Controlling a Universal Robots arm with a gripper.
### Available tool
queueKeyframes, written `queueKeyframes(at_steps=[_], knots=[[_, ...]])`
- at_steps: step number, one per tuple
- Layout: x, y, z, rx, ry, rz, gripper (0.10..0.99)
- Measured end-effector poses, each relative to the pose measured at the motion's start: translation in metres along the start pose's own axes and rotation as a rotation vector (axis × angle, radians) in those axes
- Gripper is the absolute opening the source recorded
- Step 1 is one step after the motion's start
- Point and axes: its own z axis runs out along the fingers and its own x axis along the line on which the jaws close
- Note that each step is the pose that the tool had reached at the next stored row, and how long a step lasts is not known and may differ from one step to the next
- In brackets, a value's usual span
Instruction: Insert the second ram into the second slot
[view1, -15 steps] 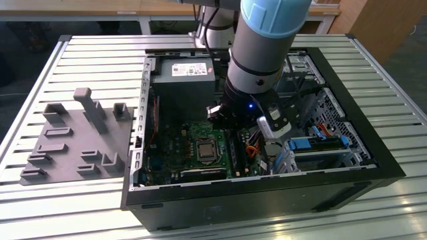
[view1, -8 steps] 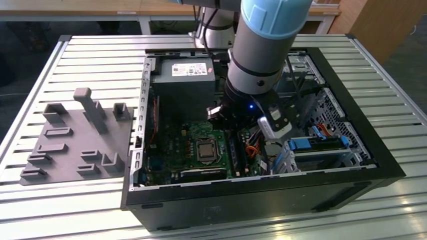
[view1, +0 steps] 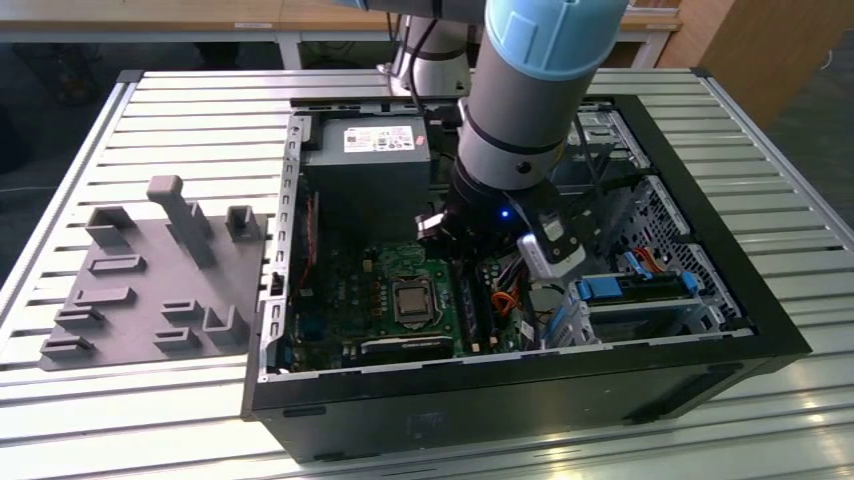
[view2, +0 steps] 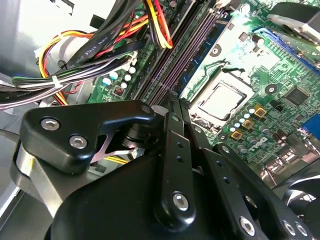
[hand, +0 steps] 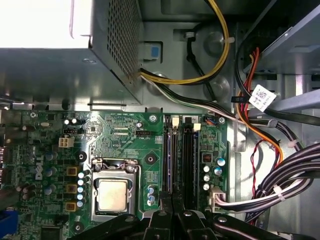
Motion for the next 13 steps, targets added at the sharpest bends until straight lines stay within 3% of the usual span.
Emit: queueKeyframes(at_steps=[13], knots=[[-0.0024,-0.0001,0.0018,0.0,-0.0001,0.0,0.118]])
